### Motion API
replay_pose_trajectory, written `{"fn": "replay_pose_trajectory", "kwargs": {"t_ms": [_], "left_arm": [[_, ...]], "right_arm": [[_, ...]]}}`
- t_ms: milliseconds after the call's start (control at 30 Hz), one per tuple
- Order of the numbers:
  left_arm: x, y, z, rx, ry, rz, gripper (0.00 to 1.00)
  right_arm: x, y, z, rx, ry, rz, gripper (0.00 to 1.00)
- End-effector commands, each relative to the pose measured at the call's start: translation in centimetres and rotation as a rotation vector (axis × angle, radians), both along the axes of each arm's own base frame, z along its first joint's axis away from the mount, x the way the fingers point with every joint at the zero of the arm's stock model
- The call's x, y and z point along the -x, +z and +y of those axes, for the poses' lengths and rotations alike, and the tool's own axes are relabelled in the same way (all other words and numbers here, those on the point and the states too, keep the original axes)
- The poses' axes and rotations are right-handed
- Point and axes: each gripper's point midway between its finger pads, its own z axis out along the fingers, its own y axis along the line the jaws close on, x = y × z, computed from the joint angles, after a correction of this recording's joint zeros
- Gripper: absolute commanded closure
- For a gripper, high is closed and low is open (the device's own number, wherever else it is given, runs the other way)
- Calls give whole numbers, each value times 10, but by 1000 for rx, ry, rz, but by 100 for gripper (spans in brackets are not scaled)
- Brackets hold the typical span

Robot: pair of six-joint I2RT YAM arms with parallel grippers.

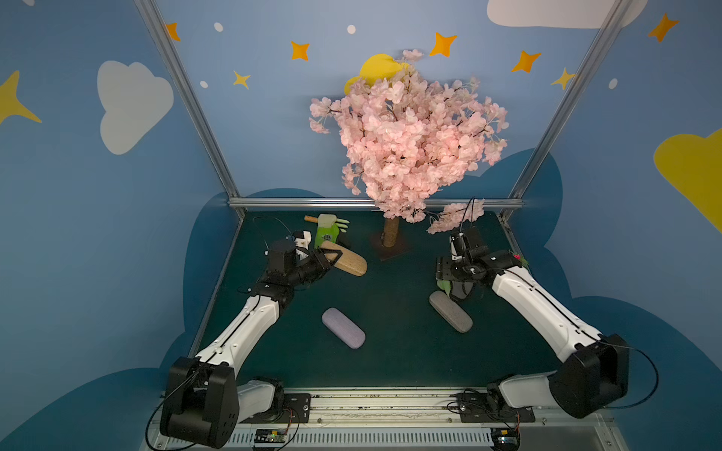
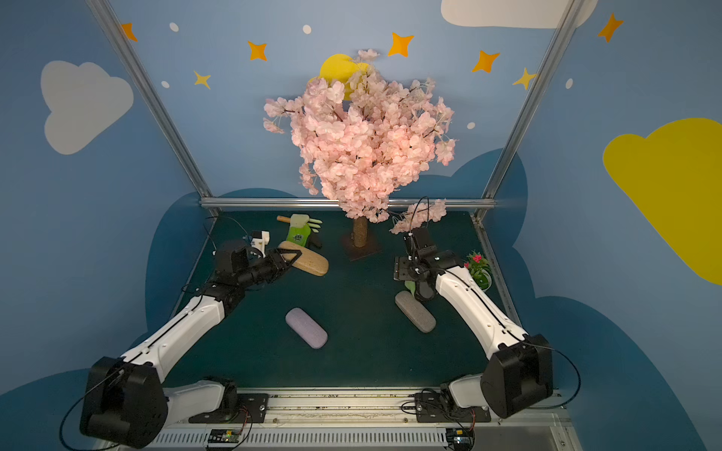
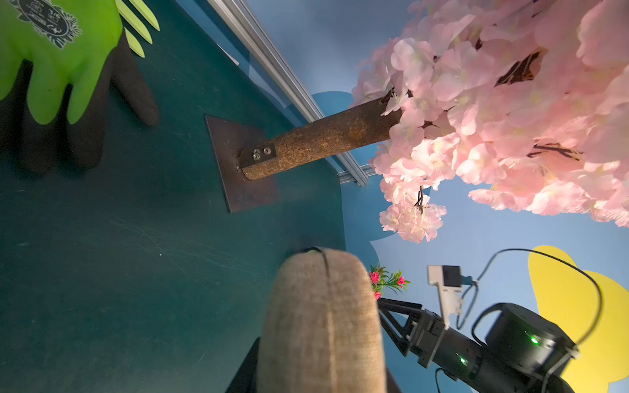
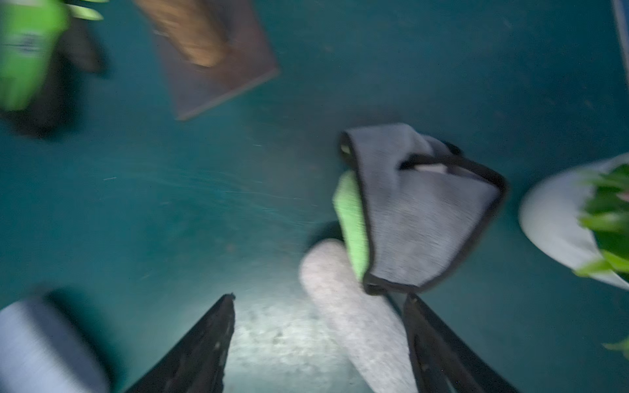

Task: Wipe the eyeglass case
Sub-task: Pick up the cleaning item at the center of the board.

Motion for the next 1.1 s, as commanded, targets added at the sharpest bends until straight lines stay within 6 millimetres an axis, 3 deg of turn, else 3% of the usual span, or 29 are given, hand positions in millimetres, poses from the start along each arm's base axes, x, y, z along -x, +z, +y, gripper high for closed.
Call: {"fn": "replay_pose_trajectory", "kwargs": {"t_ms": [0, 100, 200, 333, 500, 567, 667, 767, 833, 1067], "left_arm": [[-6, 8, -11, 8, 3, -67, 97], [-6, 13, -21, 26, -18, -89, 97], [-5, 18, -29, 33, -38, -115, 97], [-3, 20, -35, 28, -62, -141, 97], [-1, 24, -38, 32, -78, -174, 97], [0, 25, -41, 32, -90, -187, 97], [1, 27, -44, 37, -95, -198, 97], [2, 30, -44, 36, -94, -210, 97], [3, 32, -44, 31, -90, -221, 97], [2, 33, -48, 37, -70, -239, 97]], "right_arm": [[-12, 7, -38, 179, -183, -32, 15], [-27, -18, -51, 217, -271, 21, 9], [-37, -54, -50, 180, -305, 123, 7], [-53, -77, -43, 158, -302, 190, 7], [-44, -125, -33, 45, -325, 367, 11], [-39, -146, -21, -51, -300, 478, 23], [-36, -163, -15, -133, -316, 544, 59], [-34, -162, -16, -161, -331, 512, 82], [-35, -150, -16, -181, -315, 451, 91], [-27, -55, -29, -200, -244, 142, 96]]}}
